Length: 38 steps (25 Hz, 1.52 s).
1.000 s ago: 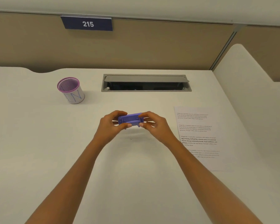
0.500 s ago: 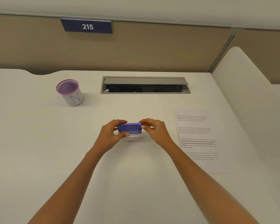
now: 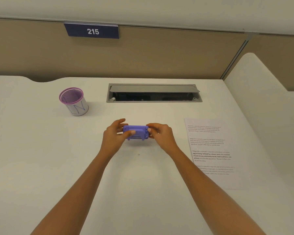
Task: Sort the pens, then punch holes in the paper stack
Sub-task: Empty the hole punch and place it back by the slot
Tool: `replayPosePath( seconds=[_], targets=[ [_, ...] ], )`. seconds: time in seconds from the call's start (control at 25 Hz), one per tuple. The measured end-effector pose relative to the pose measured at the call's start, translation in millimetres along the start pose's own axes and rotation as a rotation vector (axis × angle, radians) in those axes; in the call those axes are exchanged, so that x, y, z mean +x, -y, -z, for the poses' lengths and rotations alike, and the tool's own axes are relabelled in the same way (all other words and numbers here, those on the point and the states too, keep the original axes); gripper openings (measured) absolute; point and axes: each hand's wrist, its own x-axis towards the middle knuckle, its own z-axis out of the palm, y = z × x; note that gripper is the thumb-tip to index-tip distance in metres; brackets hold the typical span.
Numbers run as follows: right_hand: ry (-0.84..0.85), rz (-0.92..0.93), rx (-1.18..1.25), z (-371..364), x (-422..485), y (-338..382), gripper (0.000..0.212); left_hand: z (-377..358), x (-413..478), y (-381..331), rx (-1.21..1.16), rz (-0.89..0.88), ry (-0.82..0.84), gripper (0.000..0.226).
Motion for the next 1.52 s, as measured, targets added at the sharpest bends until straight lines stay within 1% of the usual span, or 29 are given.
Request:
replayPosePath(
  seconds=[0.08, 0.16, 0.24, 0.36, 0.44, 0.52, 0.56, 0.6, 0.68, 0.76, 0.92, 1.0, 1.12, 1.24, 1.4, 1.48, 1.52],
  targets=[
    [-0.018, -0.068, 0.054, 0.2, 17.6, 10.2, 0.024, -6.1, 16.0, -10.9, -0.042, 0.122, -0.085, 0.064],
    [-0.03, -0.142, 0.035, -0.3, 34.9, 16.0, 0.024, -13.2, 33.8, -18.1, -0.044, 0.228, -0.108, 0.063],
    [-0.047, -0.258, 0.029, -0.6, 55.0, 17.0, 0.023, -17.9, 54.8, -22.6, -0.053, 0.292, -0.087, 0.06],
    [-0.109, -0.522, 0.024, 2.1, 84.7, 20.2, 0.017, -22.6, 86.2, -25.7, -0.107, 0.335, -0.024, 0.054],
    [-0.087, -0.583, -0.04, 5.0, 104.1, 14.6, 0.022, -29.5, 103.9, -26.1, -0.079, 0.321, 0.003, 0.049],
    [-0.048, -0.586, 0.009, 5.8, 116.8, 10.7, 0.025, -37.7, 116.7, -26.5, -0.037, 0.317, 0.006, 0.047],
    [-0.035, -0.582, -0.017, 5.3, 122.3, 7.5, 0.026, -41.2, 122.4, -26.2, -0.019, 0.318, 0.003, 0.046],
    [-0.035, -0.587, -0.101, 4.5, 127.3, 5.6, 0.025, -44.7, 128.0, -24.9, -0.002, 0.319, 0.002, 0.046],
    [-0.073, -0.581, -0.22, 3.3, 134.9, 3.7, 0.025, -49.2, 137.0, -21.3, 0.03, 0.325, 0.007, 0.045],
    [-0.11, -0.568, -0.21, 2.2, 144.1, 1.4, 0.02, -51.7, 144.1, -18.2, 0.046, 0.335, 0.014, 0.046],
    [-0.167, -0.534, -0.299, 4.3, 158.0, 2.2, 0.014, -57.7, 150.0, -16.3, 0.085, 0.303, 0.004, 0.044],
    [-0.205, -0.52, -0.305, 4.4, 165.6, 2.6, 0.014, -59.5, 153.8, -16.6, 0.089, 0.293, -0.009, 0.043],
    [-0.253, -0.526, -0.264, 3.6, 170.7, 0.3, 0.014, -62.6, 158.0, -15.2, 0.1, 0.285, -0.016, 0.042],
    [-0.269, -0.473, -0.183, 2.7, 166.6, -3.6, 0.021, -66.4, 156.1, -12.3, 0.13, 0.248, -0.024, 0.046],
    [-0.334, -0.418, -0.036, 4.2, 133.8, -7.3, 0.025, -63.3, 142.6, -9.7, 0.14, 0.231, -0.028, 0.054],
    [-0.324, -0.399, -0.032, 9.7, 108.5, -12.6, 0.023, -55.7, 122.6, -3.6, 0.166, 0.205, -0.039, 0.046],
    [-0.287, -0.383, -0.015, 12.5, 94.2, -14.8, 0.02, -50.9, 107.5, 1.5, 0.226, 0.144, -0.033, 0.038]
  ],
)
